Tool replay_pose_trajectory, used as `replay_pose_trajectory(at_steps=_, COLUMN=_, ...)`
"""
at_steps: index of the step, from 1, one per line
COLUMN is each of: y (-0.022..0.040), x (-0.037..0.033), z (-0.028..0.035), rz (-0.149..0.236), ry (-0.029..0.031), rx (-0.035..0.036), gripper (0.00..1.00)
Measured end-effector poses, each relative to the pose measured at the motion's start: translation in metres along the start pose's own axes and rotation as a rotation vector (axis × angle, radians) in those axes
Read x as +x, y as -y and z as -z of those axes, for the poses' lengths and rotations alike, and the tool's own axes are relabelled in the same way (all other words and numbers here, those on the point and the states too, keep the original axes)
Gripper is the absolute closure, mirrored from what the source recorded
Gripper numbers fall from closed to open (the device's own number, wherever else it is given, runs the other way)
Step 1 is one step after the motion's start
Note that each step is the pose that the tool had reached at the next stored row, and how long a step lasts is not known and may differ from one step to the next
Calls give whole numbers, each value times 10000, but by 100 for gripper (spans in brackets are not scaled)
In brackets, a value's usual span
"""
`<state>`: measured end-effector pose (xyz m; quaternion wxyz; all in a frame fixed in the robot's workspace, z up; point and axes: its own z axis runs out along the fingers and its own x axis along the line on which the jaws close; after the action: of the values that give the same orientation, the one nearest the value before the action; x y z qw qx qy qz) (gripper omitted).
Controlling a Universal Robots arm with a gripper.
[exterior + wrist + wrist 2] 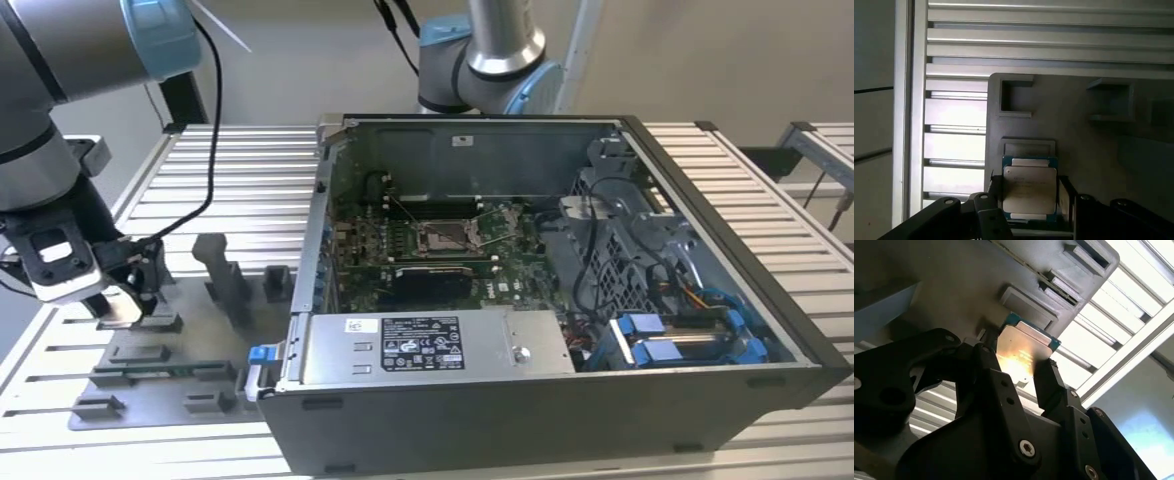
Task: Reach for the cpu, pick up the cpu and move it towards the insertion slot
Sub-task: 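Pick up the cpu and move it towards the insertion slot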
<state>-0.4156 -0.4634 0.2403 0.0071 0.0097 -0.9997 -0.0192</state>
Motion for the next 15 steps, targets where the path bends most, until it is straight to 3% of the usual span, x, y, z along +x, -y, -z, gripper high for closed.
replay_pose_trajectory(at_steps=15, y=-7, x=2, z=180, rz=0, ry=0, rx=0, gripper=100)
